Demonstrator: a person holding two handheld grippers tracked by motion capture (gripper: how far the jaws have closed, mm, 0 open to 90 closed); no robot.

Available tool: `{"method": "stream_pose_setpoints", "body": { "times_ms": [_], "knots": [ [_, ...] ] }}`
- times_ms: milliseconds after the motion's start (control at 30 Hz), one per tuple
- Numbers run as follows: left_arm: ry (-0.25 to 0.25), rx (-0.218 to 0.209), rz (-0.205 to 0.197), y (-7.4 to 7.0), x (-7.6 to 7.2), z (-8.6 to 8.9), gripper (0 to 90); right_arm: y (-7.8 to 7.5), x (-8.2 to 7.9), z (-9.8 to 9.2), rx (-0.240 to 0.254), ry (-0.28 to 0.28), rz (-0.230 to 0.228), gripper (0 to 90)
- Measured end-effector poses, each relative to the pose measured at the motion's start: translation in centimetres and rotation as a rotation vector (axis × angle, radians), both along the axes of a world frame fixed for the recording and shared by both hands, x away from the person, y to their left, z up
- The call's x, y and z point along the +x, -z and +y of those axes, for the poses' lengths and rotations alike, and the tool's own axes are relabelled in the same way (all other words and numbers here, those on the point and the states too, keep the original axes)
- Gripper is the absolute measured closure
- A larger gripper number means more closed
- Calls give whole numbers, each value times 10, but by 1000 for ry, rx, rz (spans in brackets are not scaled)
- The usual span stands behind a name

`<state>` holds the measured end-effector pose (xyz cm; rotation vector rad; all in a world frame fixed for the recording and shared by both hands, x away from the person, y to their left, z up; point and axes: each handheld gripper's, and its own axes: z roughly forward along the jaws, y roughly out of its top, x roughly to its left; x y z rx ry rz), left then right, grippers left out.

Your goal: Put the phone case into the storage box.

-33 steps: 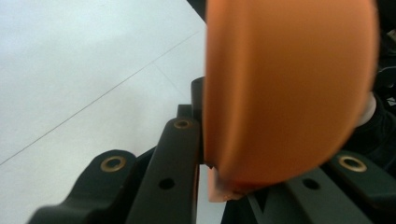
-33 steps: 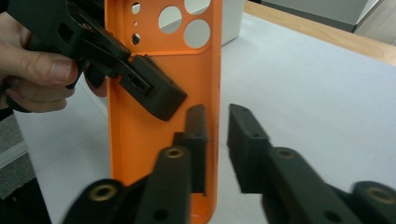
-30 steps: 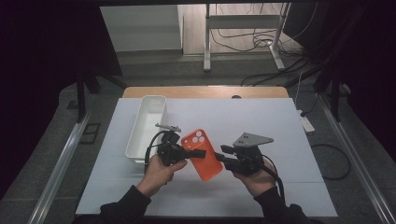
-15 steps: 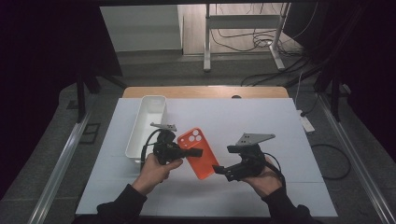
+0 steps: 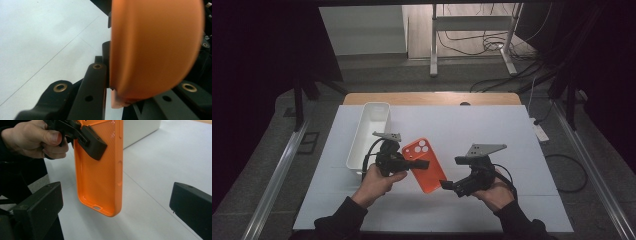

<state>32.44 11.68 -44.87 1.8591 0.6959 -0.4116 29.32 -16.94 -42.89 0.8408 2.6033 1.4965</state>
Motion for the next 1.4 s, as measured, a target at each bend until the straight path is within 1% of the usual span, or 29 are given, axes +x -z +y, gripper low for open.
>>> {"method": "stream_pose_setpoints", "body": {
  "times_ms": [100, 300, 400, 467, 600, 667, 700, 800, 833, 867, 900, 933, 1000, 1067, 1100, 1133, 1167, 1267, 1333, 1400],
  "knots": [
    [11, -4, -8, -1, 0, -1, 859, 1, 0, 2, -8, -6, 8, 0],
    [33, -12, -17, -2, -2, -3, 859, 4, -2, 10, -14, -43, 27, 0],
    [44, -20, -24, -4, -3, -4, 859, 5, -3, 14, -28, -47, 33, 0],
    [48, -24, -28, -4, -3, -5, 858, 6, -3, 16, -37, -48, 30, 0],
    [58, -30, -32, -5, -4, -6, 858, 6, -2, 19, -48, -46, 66, 3],
    [62, -30, -32, -5, -4, -7, 858, 8, -2, 22, -56, -69, 77, 8],
    [65, -32, -34, -5, -4, -7, 857, 8, -2, 23, -61, -71, 76, 23],
    [74, -36, -39, -6, -4, -8, 857, 8, -2, 25, -72, -78, 85, 97],
    [79, -38, -39, -6, -5, -9, 858, 8, -1, 26, -73, -82, 85, 145],
    [79, -38, -39, -6, -5, -9, 857, 8, -1, 26, -73, -82, 85, 145],
    [84, -38, -43, -6, -5, -9, 857, 8, -1, 26, -69, -86, 91, 185],
    [88, -38, -45, -7, -6, -10, 857, 8, 0, 25, -57, -92, 100, 262],
    [100, -40, -49, -7, -6, -12, 857, 7, 1, 24, -42, -97, 101, 315],
    [106, -40, -53, -8, -7, -13, 857, 7, 1, 23, -27, -105, 106, 401],
    [106, -40, -53, -8, -7, -13, 856, 7, 1, 23, -27, -105, 106, 401],
    [113, -41, -58, -8, -7, -13, 856, 7, 2, 23, -20, -110, 109, 435],
    [116, -42, -61, -8, -7, -14, 856, 7, 2, 22, -10, -115, 116, 492],
    [124, -46, -63, -9, -8, -15, 855, 7, 4, 22, 6, -139, 137, 610],
    [127, -40, -67, -9, -8, -16, 853, 8, 4, 22, 6, -166, 155, 683],
    [137, -47, -68, -10, -9, -16, 845, 8, 5, 22, 12, -191, 169, 738]
  ]
}}
